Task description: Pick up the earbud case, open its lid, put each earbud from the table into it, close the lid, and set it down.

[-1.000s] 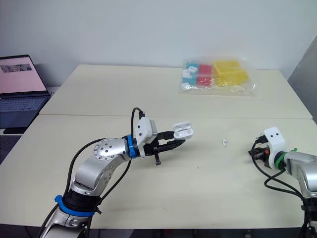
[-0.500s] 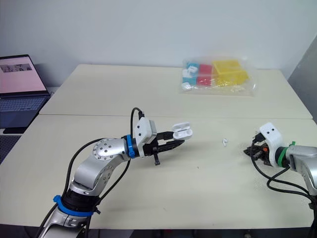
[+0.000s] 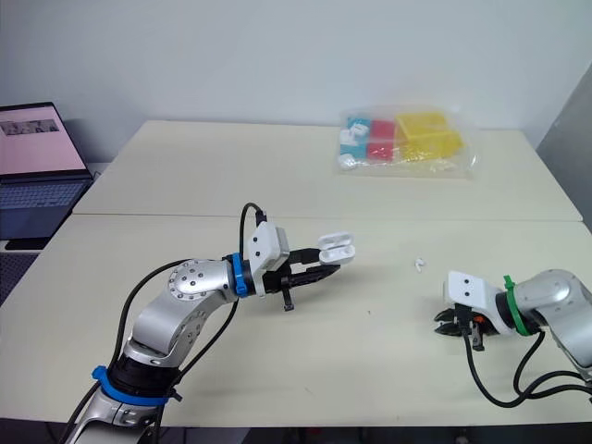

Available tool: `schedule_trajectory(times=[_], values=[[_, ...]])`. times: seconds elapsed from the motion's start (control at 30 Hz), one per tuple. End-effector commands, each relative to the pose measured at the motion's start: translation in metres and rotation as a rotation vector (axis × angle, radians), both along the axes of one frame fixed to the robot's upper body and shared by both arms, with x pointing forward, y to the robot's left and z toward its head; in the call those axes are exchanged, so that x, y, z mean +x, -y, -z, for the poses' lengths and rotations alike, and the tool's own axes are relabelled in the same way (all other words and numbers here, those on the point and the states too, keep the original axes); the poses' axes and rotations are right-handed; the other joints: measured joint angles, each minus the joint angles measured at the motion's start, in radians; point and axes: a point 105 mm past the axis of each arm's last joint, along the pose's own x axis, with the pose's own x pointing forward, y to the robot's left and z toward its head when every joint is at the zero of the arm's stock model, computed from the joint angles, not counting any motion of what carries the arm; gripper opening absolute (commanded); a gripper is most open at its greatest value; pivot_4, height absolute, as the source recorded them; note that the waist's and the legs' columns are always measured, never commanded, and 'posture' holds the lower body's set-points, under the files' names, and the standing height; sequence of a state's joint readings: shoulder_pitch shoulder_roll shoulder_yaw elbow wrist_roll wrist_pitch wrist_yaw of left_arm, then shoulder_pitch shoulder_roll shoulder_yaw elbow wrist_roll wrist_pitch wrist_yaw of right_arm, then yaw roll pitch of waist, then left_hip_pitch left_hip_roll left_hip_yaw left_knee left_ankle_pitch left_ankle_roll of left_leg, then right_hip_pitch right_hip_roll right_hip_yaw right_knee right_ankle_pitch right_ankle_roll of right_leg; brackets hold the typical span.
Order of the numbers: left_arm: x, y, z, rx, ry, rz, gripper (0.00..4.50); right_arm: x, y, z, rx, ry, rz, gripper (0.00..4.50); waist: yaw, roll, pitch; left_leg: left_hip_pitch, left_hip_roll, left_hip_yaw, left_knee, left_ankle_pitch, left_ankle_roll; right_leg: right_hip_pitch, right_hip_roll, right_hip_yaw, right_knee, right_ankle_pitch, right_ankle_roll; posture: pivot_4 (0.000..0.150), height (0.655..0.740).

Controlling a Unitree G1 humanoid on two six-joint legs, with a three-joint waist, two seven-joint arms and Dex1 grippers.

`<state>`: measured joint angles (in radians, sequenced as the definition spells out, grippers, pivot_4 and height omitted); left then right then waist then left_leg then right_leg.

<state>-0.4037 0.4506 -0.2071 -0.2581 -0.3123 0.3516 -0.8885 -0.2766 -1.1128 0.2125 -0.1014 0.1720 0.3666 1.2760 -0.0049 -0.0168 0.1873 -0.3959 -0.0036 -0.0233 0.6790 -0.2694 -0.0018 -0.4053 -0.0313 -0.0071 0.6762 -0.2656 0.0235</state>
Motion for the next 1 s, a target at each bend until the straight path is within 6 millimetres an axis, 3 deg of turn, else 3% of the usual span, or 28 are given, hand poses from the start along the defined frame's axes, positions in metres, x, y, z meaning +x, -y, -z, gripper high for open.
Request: schedule_trajectory(times=[0.03, 0.5, 0.83, 1.0], values=[[-0.007, 0.001, -0.011, -0.011, 0.041, 0.020, 0.77, 0.010, 0.002, -0.006, -0.041, 0.023, -0.056, 0.43, 0.002, 0.000, 0.000, 0.000, 0.000, 0.000, 0.000, 0.000, 0.000, 0.000, -0.002, 0.000, 0.000, 0.001, -0.001, 0.150, 0.7400], [-0.010, -0.002, -0.009, -0.002, 0.035, -0.003, 0.77, 0.014, 0.012, -0.005, -0.085, -0.031, -0.126, 0.43, 0.004, 0.000, 0.000, -0.001, -0.001, -0.002, 0.000, 0.000, 0.000, 0.000, -0.004, -0.001, 0.000, 0.002, -0.004, 0.150, 0.7400], [-0.009, -0.004, -0.008, -0.001, 0.033, -0.007, 0.77, 0.011, 0.009, -0.018, -0.050, -0.024, -0.139, 3.91, 0.003, 0.000, 0.000, 0.000, -0.001, -0.001, 0.000, 0.000, 0.000, 0.000, -0.004, -0.001, 0.001, 0.002, -0.004, 0.150, 0.7400], [-0.008, -0.003, -0.008, -0.004, 0.035, -0.011, 0.77, 0.002, 0.011, -0.044, -0.034, -0.013, -0.090, 3.93, 0.004, 0.000, 0.000, 0.000, -0.001, -0.001, 0.000, 0.000, 0.000, 0.000, -0.004, 0.000, 0.001, 0.002, -0.004, 0.150, 0.7400]])
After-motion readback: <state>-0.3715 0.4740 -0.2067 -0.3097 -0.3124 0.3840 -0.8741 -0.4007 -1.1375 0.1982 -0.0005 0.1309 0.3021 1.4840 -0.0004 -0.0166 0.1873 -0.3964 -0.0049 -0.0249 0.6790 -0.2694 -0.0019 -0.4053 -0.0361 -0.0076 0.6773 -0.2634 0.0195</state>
